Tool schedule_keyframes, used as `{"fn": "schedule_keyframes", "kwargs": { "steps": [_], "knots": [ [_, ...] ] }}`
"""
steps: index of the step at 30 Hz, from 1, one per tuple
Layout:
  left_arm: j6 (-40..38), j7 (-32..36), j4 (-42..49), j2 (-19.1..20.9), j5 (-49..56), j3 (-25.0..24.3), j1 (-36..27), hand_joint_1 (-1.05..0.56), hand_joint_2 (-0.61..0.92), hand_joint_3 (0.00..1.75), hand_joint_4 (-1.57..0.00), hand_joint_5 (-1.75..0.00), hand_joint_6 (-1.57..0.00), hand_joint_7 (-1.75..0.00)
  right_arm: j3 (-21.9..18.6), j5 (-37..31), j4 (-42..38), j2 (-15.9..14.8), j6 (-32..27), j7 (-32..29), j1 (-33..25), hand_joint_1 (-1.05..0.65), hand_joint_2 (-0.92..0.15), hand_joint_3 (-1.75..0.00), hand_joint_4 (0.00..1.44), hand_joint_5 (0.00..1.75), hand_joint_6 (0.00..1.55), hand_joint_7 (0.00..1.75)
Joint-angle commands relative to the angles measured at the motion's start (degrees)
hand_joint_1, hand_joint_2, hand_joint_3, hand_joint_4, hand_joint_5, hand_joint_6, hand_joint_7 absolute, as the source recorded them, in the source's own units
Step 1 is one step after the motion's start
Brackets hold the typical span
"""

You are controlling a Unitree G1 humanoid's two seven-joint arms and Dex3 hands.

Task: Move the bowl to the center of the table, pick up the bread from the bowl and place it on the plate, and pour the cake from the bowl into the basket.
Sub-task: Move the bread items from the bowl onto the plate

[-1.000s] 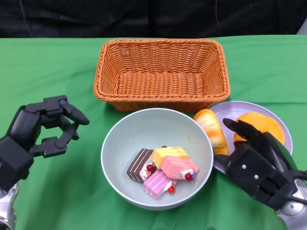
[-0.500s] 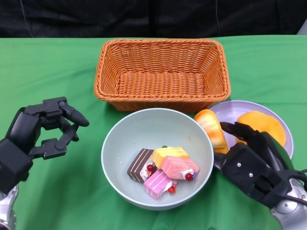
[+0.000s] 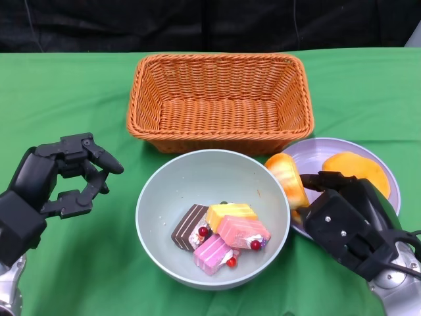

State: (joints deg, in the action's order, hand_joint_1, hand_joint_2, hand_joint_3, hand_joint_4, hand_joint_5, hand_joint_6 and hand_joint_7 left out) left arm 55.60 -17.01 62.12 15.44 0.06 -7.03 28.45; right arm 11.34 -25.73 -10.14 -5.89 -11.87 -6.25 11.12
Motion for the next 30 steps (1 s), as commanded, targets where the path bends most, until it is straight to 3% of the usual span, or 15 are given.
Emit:
{"fn": "schedule_keyframes", "kwargs": {
  "steps": [1, 9, 13, 15, 18, 30],
  "knots": [
    [0.38, 0.23, -0.55, 0.79, -0.05, 0.05, -0.92, 0.01, 0.62, 0.91, -0.84, -1.32, -0.85, -1.01, -0.19, 0.48, -0.48, -0.57, 0.03, 0.38, 0.49, -0.24, -0.92, -0.08, 1.15, 0.22, 1.0, 0.1],
    [0.36, 0.49, -0.36, 0.81, 0.12, 0.03, -0.82, 0.01, 0.62, 0.91, -0.86, -1.32, -0.86, -1.0, -1.35, 3.62, -0.07, 0.33, -0.72, 1.47, 0.42, -0.22, -0.92, -0.12, 1.13, 0.18, 0.99, 0.08],
    [-0.18, 0.46, -0.67, 0.92, 0.25, 0.15, -0.93, 0.01, 0.62, 0.92, -0.85, -1.32, -0.87, -1.0, -6.35, 10.79, 0.04, 3.12, -6.01, 3.54, 1.24, -0.26, -0.92, -0.17, 1.24, 0.23, 0.99, 0.07],
    [-0.19, 0.46, -0.68, 0.92, 0.25, 0.15, -0.93, 0.01, 0.62, 0.92, -0.85, -1.32, -0.86, -1.0, -6.31, 11.14, 0.24, 3.03, -6.49, 3.61, 1.3, -0.27, -0.92, -0.18, 1.26, 0.24, 0.99, 0.07],
    [0.22, 1.0, -0.48, 1.11, 0.76, 0.25, -0.96, 0.02, 0.62, 0.91, -0.85, -1.31, -0.87, -1.0, -11.4, 18.26, 0.4, 5.26, -10.81, 4.98, 2.6, -0.27, -0.92, -0.2, 1.24, 0.22, 1.01, 0.07],
    [-0.43, 0.53, -0.59, 1.26, 0.41, 0.29, -0.94, 0.02, 0.63, 0.9, -0.86, -1.3, -0.87, -1.0, -15.54, 24.94, 2.74, 7.34, -19.02, 3.78, 4.03, -0.28, -0.92, -0.25, 1.22, 0.22, 1.02, 0.07]
  ]
}}
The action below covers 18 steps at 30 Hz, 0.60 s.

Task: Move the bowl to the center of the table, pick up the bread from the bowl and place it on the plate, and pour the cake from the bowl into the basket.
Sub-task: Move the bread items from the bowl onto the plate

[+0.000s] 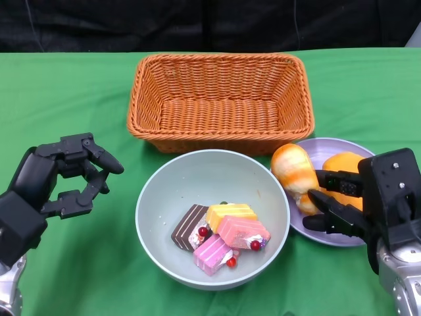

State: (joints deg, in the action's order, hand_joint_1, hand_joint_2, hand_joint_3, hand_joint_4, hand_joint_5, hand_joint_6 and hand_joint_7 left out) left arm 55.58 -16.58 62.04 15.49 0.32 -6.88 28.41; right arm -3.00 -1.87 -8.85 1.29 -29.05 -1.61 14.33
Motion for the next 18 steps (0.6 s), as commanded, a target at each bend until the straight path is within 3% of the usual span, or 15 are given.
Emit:
{"fn": "schedule_keyframes", "kwargs": {
  "steps": [1, 10, 15, 18],
  "knots": [
    [-0.46, -0.03, -0.54, 1.23, 0.06, 0.13, -0.91, 0.02, 0.63, 0.9, -0.86, -1.31, -0.87, -1.0, -1.18, 1.19, 1.81, 0.2, -2.45, -0.94, 0.81, -0.28, -0.92, -0.26, 1.22, 0.22, 1.01, 0.07],
    [-0.74, -0.07, -0.62, 1.27, -0.08, 0.16, -0.9, 0.02, 0.62, 0.91, -0.84, -1.33, -0.86, -1.01, -2.09, 3.68, 3.35, 0.76, -6.4, -0.55, 1.08, -0.28, -0.92, -0.27, 1.22, 0.23, 1.01, 0.06],
    [-0.49, 0.06, -0.44, 1.41, 0.11, 0.25, -0.78, 0.03, 0.62, 0.92, -0.85, -1.32, -0.87, -1.0, -4.92, 8.53, 3.21, 1.43, -10.33, 0.81, 2.09, -0.28, -0.92, -0.26, 1.23, 0.26, 1.03, 0.07],
    [-0.58, -0.39, -0.45, 1.32, -0.32, 0.18, -0.8, 0.02, 0.62, 0.92, -0.84, -1.32, -0.86, -1.0, -8.64, 12.81, 4.44, 2.81, -16.68, -0.21, 3.43, -0.3, -0.92, -0.21, 1.22, 0.28, 1.03, 0.07]
  ]
}}
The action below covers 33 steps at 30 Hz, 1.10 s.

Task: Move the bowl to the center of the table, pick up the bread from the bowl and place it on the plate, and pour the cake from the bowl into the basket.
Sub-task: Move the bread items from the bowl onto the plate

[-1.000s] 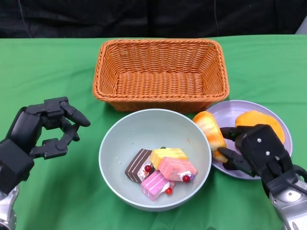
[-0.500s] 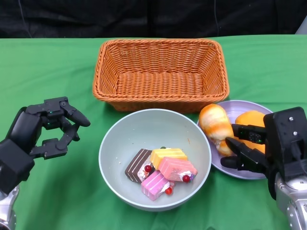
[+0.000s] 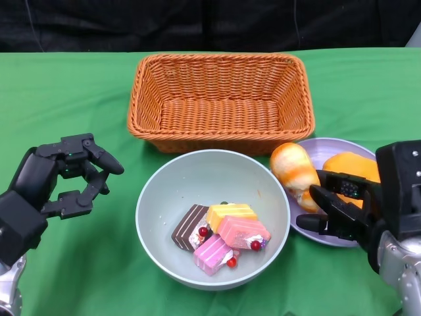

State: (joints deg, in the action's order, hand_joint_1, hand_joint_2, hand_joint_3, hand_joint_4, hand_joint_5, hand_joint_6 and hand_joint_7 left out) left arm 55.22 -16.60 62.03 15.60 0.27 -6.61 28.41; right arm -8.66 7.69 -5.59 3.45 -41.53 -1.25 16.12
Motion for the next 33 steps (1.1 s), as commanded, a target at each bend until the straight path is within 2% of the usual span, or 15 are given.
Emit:
{"fn": "schedule_keyframes", "kwargs": {
  "steps": [1, 2, 4, 5, 10, 15, 21, 33],
  "knots": [
    [-0.12, -0.41, -0.41, 1.2, -0.32, -0.1, -0.8, 0.02, 0.62, 0.92, -0.84, -1.33, -0.86, -1.0, -3.99, 4.47, 1.45, 0.96, -5.65, -0.77, 1.96, -0.29, -0.92, -0.22, 1.2, 0.29, 1.02, 0.06],
    [0.1, -0.03, -0.37, 1.31, 0.05, 0.02, -0.8, 0.02, 0.62, 0.92, -0.84, -1.33, -0.86, -1.0, -5.59, 6.05, 1.59, 1.49, -7.26, -1.2, 2.42, -0.29, -0.92, -0.22, 1.19, 0.31, 1.02, 0.06],
    [0.09, 0.32, -0.45, 1.45, 0.4, 0.19, -0.86, 0.01, 0.62, 0.91, -0.85, -1.33, -0.86, -1.0, -7.84, 8.48, 1.77, 2.11, -9.59, -1.75, 3.1, -0.27, -0.92, -0.25, 1.02, 0.59, 1.01, 0.07],
    [0.07, 0.54, -0.4, 1.51, 0.58, 0.27, -0.8, 0.0, 0.62, 0.91, -0.85, -1.33, -0.86, -1.0, -8.84, 9.63, 1.81, 2.32, -10.52, -1.82, 3.43, -0.27, -0.92, -0.26, 0.98, 0.66, 1.01, 0.07],
    [-0.35, 0.23, -0.36, 1.46, 0.22, 0.38, -0.69, 0.01, 0.63, 0.91, -0.85, -1.33, -0.86, -1.0, -9.49, 12.0, 3.43, 1.91, -11.79, -1.18, 3.19, -0.29, -0.92, -0.29, 0.9, 0.84, 1.01, 0.08],
    [-0.33, 0.08, -0.31, 1.44, 0.03, 0.35, -0.66, 0.02, 0.63, 0.89, -0.85, -1.33, -0.87, -1.0, -9.66, 12.48, 5.18, 2.31, -13.22, -3.12, 3.15, -0.29, -0.92, -0.3, 0.84, 0.87, 1.01, 0.09],
    [-0.03, 0.57, -0.2, 1.53, 0.5, 0.53, -0.62, 0.01, 0.63, 0.89, -0.85, -1.34, -0.87, -1.0, -9.66, 13.16, 6.45, 2.82, -13.66, -4.2, 2.66, -0.28, -0.92, -0.29, 0.84, 0.91, 0.99, 0.09],
    [-0.12, -0.14, 0.03, 1.53, -0.13, 0.39, -0.59, 0.03, 0.63, 0.89, -0.86, -1.31, -0.87, -1.0, -7.91, 12.14, 7.81, 2.76, -11.07, -5.39, 0.94, -0.28, -0.92, -0.32, 0.82, 0.91, 0.99, 0.1]
  ]
}}
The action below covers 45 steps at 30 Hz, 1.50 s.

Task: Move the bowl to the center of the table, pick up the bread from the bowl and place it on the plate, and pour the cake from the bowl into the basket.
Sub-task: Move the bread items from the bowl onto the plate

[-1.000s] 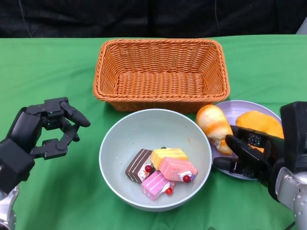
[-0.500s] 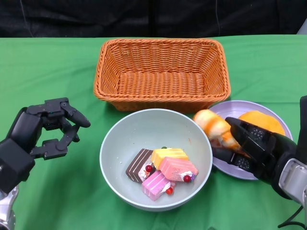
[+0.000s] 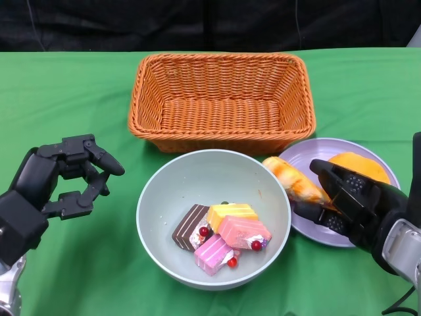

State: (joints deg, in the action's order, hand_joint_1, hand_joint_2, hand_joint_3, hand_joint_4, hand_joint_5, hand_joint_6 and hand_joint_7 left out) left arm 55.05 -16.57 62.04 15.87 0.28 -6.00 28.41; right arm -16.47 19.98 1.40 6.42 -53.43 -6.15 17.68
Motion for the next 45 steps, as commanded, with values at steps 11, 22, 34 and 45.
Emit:
{"fn": "schedule_keyframes", "kwargs": {
  "steps": [11, 22, 34, 45],
  "knots": [
    [0.08, 0.12, 0.09, 1.61, 0.08, -0.22, -0.58, 0.02, 0.63, 0.89, -0.87, -1.3, -0.88, -0.99, -3.81, 2.68, 1.83, 5.56, 7.2, -4.68, -0.9, -0.3, -0.92, -0.36, 0.79, 0.91, 0.91, 0.07],
    [0.06, 0.2, 0.22, 1.96, 0.37, -0.05, -0.49, 0.03, 0.63, 0.89, -0.87, -1.29, -0.88, -0.98, -7.85, 8.74, 3.52, 7.85, 7.36, -9.57, 0.56, -0.34, -0.92, -0.39, 0.79, 0.9, 0.92, 0.09],
    [-0.24, -0.17, 0.02, 1.83, 0.06, -0.02, -0.65, 0.03, 0.62, 0.89, -0.87, -1.29, -0.89, -0.98, -7.07, 10.03, 2.84, 8.16, 12.04, -13.65, 0.15, -0.33, -0.92, -0.42, 0.68, 0.99, 0.85, 0.07],
    [0.16, -0.31, 0.06, 2.0, 0.22, 0.19, -0.66, 0.04, 0.63, 0.89, -0.87, -1.33, -0.88, -0.98, -2.59, 8.68, 1.46, 6.68, 19.35, -7.71, -2.9, -0.28, -0.92, -0.45, 0.62, 0.89, 0.83, 0.06]
  ]
}}
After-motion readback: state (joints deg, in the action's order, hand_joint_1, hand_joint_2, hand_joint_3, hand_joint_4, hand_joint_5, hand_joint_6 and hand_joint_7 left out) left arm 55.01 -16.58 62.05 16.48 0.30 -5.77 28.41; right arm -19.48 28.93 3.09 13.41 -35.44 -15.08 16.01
